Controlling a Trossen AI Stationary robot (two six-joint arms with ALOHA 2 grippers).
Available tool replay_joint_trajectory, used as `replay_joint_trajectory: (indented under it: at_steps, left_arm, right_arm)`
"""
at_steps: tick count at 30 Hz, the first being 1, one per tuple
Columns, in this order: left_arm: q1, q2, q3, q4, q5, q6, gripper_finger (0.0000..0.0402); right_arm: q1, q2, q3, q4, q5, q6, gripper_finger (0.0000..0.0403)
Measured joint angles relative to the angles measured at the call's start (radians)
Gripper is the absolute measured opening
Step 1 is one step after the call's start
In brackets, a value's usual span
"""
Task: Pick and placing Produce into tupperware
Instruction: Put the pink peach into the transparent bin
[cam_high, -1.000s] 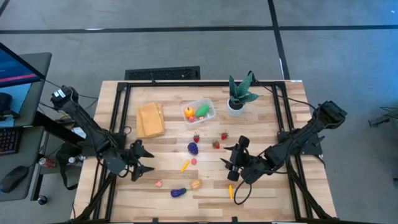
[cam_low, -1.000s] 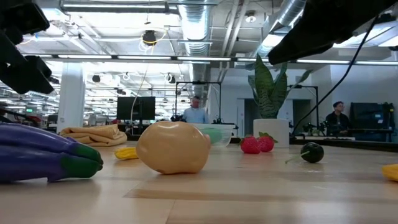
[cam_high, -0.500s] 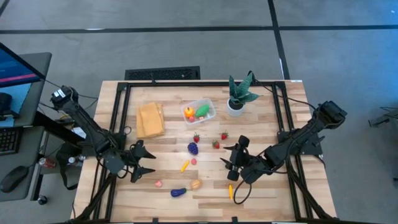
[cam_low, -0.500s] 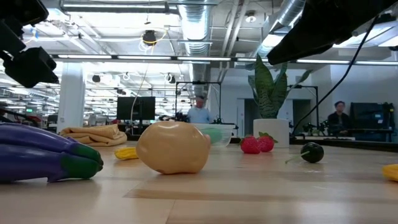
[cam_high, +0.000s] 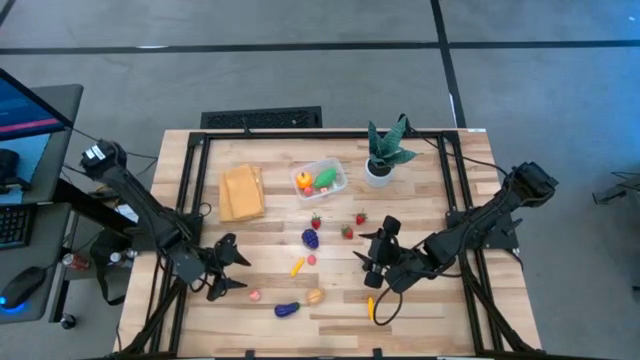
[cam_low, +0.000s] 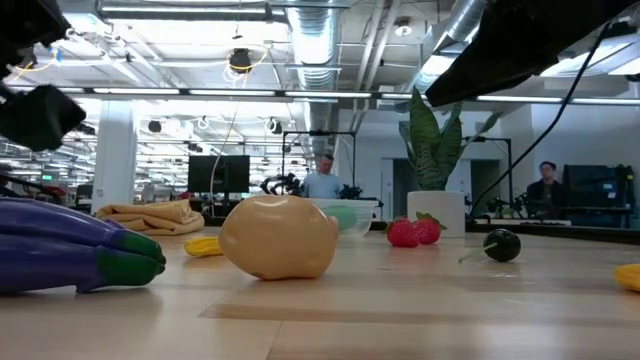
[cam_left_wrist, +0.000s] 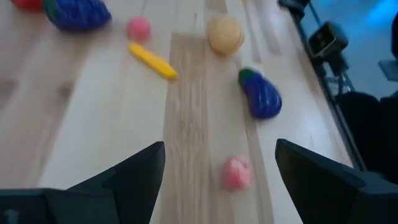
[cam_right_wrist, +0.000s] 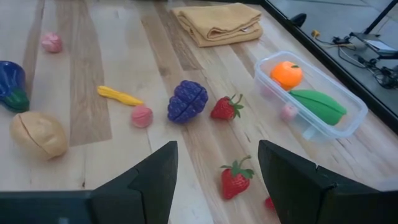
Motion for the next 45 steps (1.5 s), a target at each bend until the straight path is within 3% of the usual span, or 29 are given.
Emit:
replay_joint_trajectory:
  at_steps: [10, 20, 45]
  left_arm:
    - [0.000, 0.326, 0.039, 0.181, 0.084, -0.002, 0.0296]
    - [0.000, 0.473, 0.067, 0.282, 0.107, 0.000, 0.0296]
    - [0.000, 0.532, 0.068, 0.313, 0.060, 0.028, 0.0283]
  right_arm:
    - [0.001, 0.000, 0.000, -0.003, 0.000, 0.000, 0.0216]
    - [0.001, 0.000, 0.000, -0.002, 0.000, 0.000, 0.0216]
    - [0.001, 0.000, 0.000, -0.002, -0.001, 0.000, 0.0216]
